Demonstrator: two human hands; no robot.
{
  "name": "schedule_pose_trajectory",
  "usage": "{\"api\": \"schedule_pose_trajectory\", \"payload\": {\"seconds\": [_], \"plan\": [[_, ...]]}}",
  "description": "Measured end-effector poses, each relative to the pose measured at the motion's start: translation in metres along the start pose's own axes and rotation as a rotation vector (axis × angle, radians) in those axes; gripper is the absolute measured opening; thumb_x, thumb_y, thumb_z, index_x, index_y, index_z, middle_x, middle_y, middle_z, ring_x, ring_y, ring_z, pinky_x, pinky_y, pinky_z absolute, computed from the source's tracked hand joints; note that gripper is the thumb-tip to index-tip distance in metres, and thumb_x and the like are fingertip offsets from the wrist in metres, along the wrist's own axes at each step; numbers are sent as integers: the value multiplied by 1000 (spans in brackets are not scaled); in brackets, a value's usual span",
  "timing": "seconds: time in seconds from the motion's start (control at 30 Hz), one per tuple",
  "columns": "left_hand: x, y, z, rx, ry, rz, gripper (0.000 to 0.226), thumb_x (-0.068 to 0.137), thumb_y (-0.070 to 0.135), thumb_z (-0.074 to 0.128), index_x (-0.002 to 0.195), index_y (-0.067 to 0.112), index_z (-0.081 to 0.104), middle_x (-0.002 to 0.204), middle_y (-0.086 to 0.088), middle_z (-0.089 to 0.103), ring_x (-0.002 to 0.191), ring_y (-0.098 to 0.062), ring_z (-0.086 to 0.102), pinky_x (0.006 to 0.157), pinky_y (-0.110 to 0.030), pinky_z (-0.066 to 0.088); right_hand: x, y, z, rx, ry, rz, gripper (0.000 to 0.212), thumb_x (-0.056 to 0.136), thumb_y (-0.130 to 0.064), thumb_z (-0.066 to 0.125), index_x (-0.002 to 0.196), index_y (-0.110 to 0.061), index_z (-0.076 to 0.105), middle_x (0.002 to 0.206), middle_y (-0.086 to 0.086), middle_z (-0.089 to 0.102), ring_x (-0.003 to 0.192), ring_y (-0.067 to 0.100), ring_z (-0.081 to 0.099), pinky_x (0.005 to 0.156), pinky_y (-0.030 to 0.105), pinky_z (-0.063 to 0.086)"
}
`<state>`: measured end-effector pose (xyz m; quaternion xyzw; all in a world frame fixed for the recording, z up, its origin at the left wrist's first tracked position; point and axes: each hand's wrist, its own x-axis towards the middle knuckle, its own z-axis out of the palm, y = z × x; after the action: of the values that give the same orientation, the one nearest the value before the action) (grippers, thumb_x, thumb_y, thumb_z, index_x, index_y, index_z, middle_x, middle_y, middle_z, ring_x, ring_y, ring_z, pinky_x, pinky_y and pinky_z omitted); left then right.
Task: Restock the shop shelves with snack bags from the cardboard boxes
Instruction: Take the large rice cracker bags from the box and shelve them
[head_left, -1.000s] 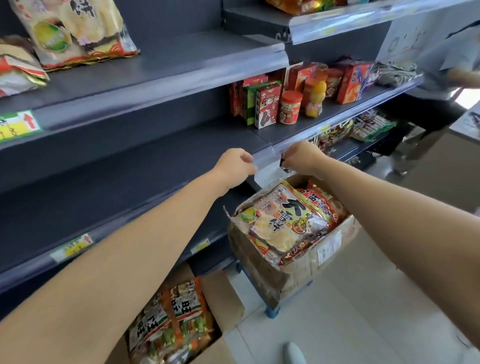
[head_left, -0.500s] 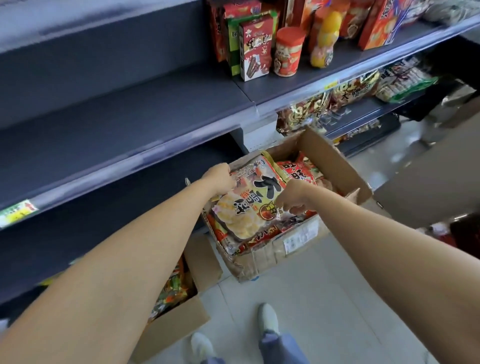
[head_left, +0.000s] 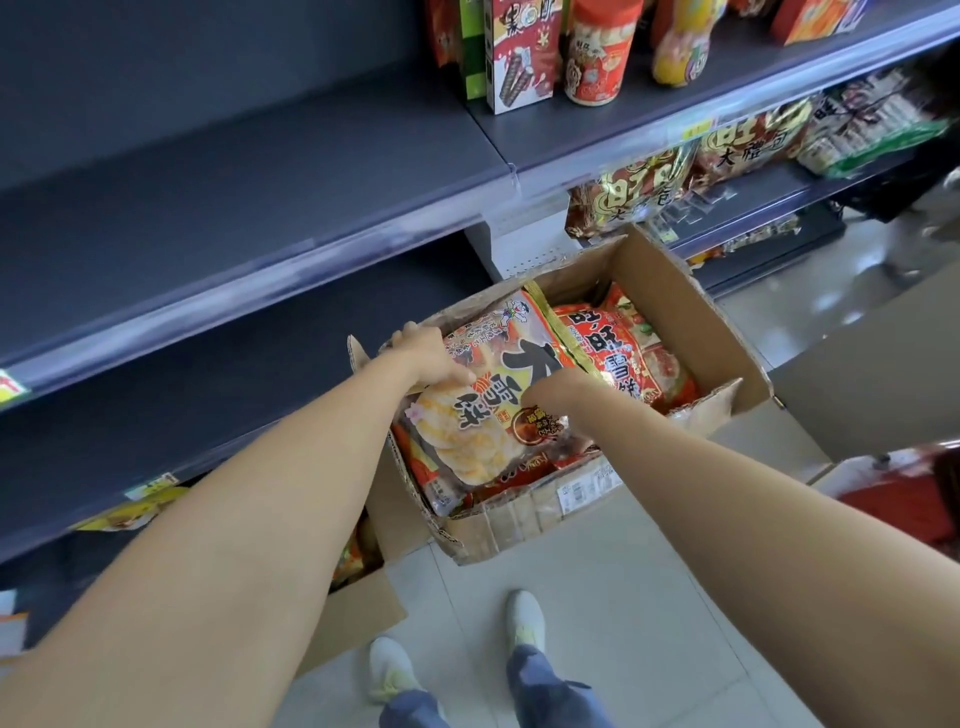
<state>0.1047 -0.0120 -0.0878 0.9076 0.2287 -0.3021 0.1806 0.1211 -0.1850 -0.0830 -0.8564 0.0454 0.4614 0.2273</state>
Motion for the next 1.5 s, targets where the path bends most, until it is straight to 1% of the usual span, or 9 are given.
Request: {"api": "schedule_pose_trajectory", "payload": {"seconds": [0.23,0.37,0.5,0.7,0.83,0.97,1.13,1.37,1.5], "plan": [[-2,-4,0,-288,-70,-7,69,76,39,73,129,16,36,123,-3,48,104,-20,47,80,-33,39,8,5,11,154,191,180,44,86,-28,50,122,-1,50,118,13,53,112,31,50,95,37,49],[-11,3,-13,-330,-44,15,82,75,33,76,137,12,27,128,-6,46,113,-23,49,84,-34,41,-3,5,5,249,277,245,52,96,-27,38,138,1,32,134,14,39,125,27,40,99,25,33],[-25,8,-41,-399,-22,89,70,67,27,82,126,9,50,120,-4,59,105,-22,59,89,-34,47,-14,-6,-14,412,409,235,56,95,-25,45,141,-1,24,142,14,27,128,28,30,106,33,35],[-65,4,-87,-622,86,156,79,48,25,89,118,11,55,115,-4,66,99,-23,65,92,-43,52,-61,-52,-51,605,591,33,56,86,-11,51,136,-4,27,138,13,21,108,32,45,96,37,44],[-105,-9,-121,-713,204,223,57,62,17,86,110,10,56,107,-6,67,97,-23,65,91,-41,52,-101,-86,-57,691,662,-164,51,85,-12,55,130,-4,32,140,15,18,106,36,49,95,40,46],[-143,-31,-167,-813,342,326,53,68,15,84,112,8,55,107,-6,66,95,-21,64,86,-35,52,-142,-118,-57,815,656,-341,74,88,-25,61,145,-8,17,149,13,18,126,33,39,82,34,37],[-184,-62,-221,-1034,470,429,54,68,11,82,114,5,55,106,-9,69,95,-24,67,92,-43,53,-193,-174,-50,892,579,-514,85,89,-53,54,150,-6,17,148,13,37,130,34,41,97,42,40],[-225,-109,-277,-1105,699,659,47,79,11,75,117,11,46,102,1,61,92,-14,60,77,-22,48,-250,-265,-44,903,688,-756,82,77,-59,55,140,-11,33,133,11,48,119,34,49,100,51,42],[-229,-133,-315,-1139,788,719,59,79,16,75,129,10,45,121,-1,60,112,-18,57,100,-34,44,-274,-314,-46,882,782,-873,97,54,-73,45,135,-22,36,130,2,51,118,29,51,103,53,37]]}}
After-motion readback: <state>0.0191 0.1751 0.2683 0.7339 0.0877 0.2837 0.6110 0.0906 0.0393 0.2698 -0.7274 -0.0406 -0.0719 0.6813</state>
